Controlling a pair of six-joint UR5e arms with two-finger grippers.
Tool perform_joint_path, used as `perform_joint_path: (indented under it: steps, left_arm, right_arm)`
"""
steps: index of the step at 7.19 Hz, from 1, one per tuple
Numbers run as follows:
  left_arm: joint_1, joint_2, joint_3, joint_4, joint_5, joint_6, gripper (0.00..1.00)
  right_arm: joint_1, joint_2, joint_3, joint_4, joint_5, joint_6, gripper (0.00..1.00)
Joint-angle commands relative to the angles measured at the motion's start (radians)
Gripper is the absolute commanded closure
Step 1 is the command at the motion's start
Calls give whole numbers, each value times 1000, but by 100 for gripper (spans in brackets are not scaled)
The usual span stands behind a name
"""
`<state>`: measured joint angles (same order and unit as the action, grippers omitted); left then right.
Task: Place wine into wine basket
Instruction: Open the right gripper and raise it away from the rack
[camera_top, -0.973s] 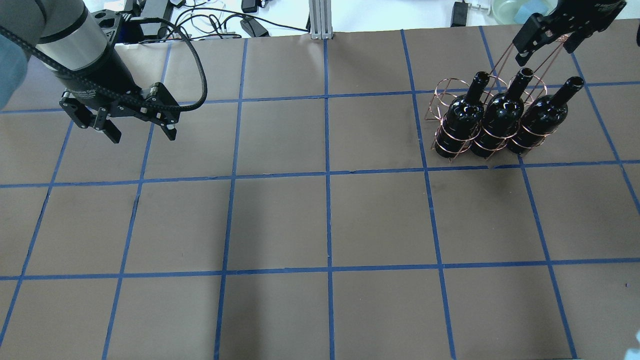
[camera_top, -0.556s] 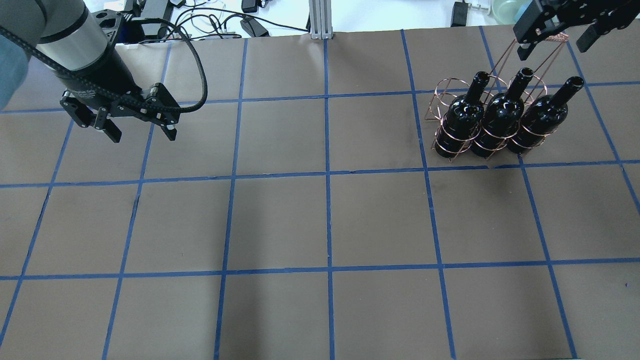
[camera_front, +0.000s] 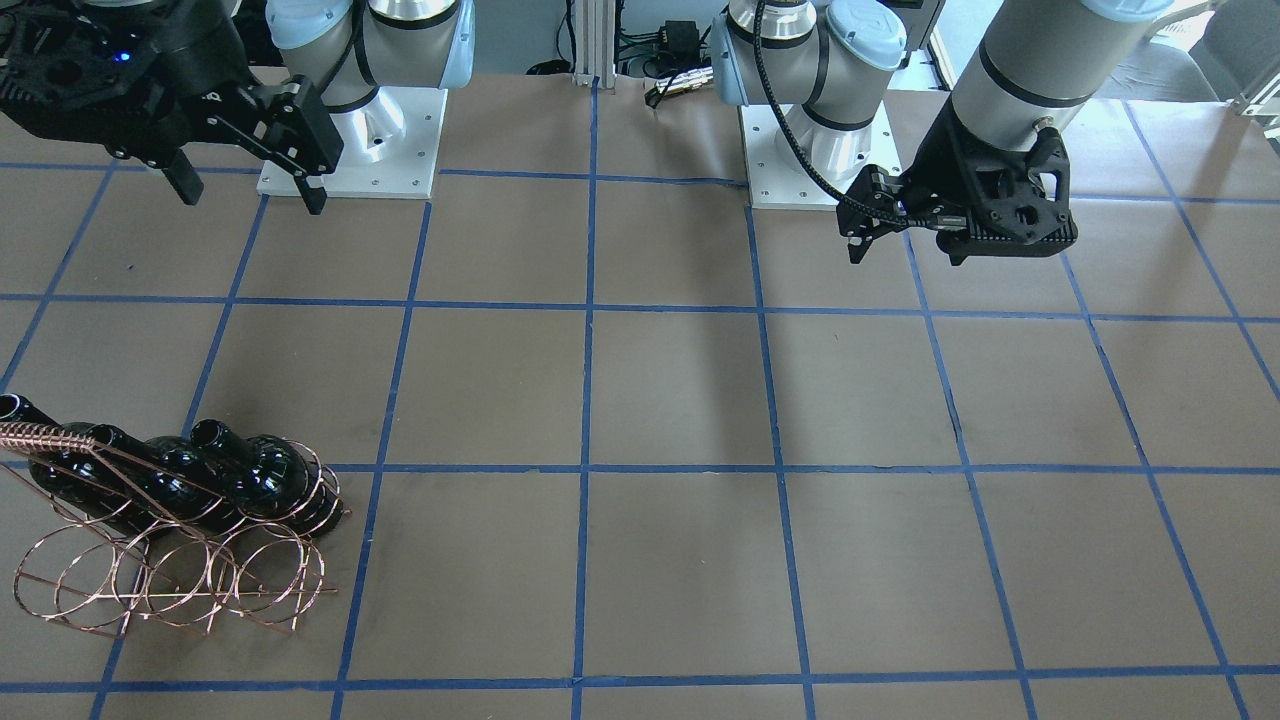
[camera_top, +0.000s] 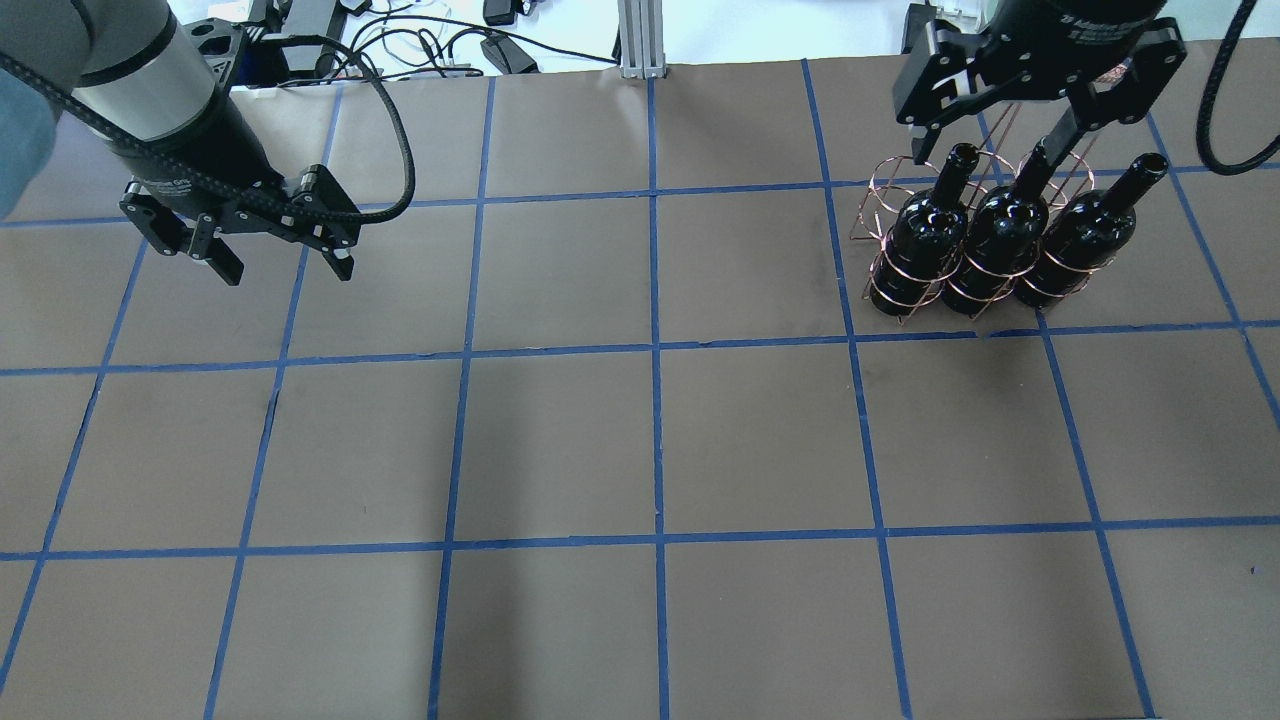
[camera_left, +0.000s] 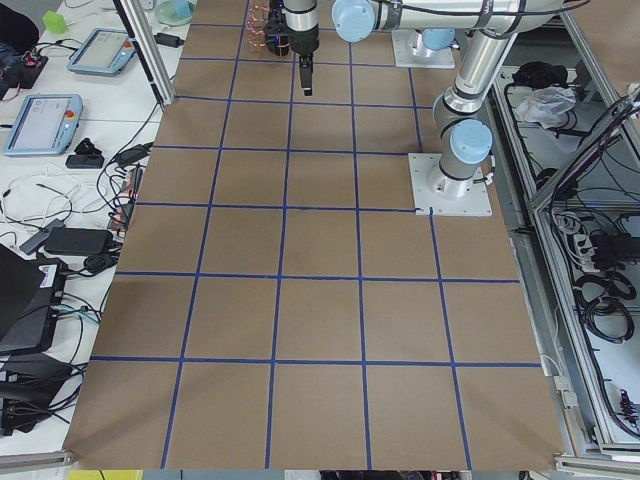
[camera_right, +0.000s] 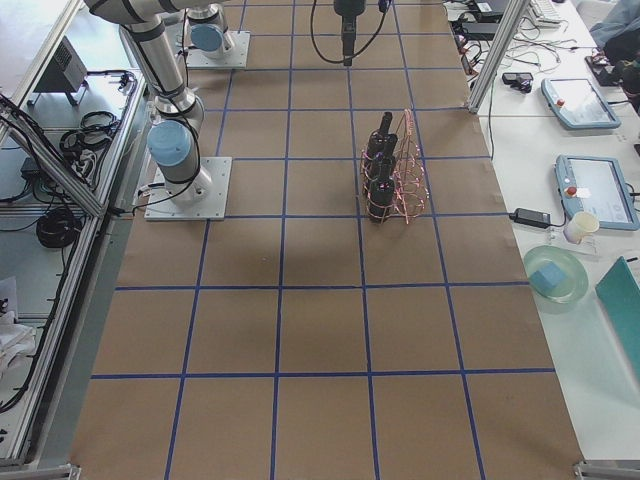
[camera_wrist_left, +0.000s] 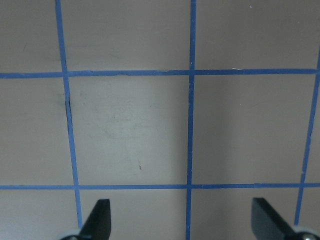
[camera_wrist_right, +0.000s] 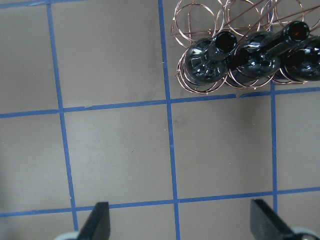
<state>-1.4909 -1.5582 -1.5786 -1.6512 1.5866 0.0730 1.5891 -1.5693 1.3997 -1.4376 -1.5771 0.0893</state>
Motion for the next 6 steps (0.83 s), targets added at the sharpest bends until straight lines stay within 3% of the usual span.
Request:
perform_joint_path:
  steps: [1, 6]
  left_arm:
    - [0, 4, 0, 5, 0, -9, 0]
    - [0, 6, 0, 48, 1, -6, 0]
  right_arm:
    - [15, 2, 16, -1, -1, -6, 0]
    - [11, 2, 16, -12, -6, -65, 1]
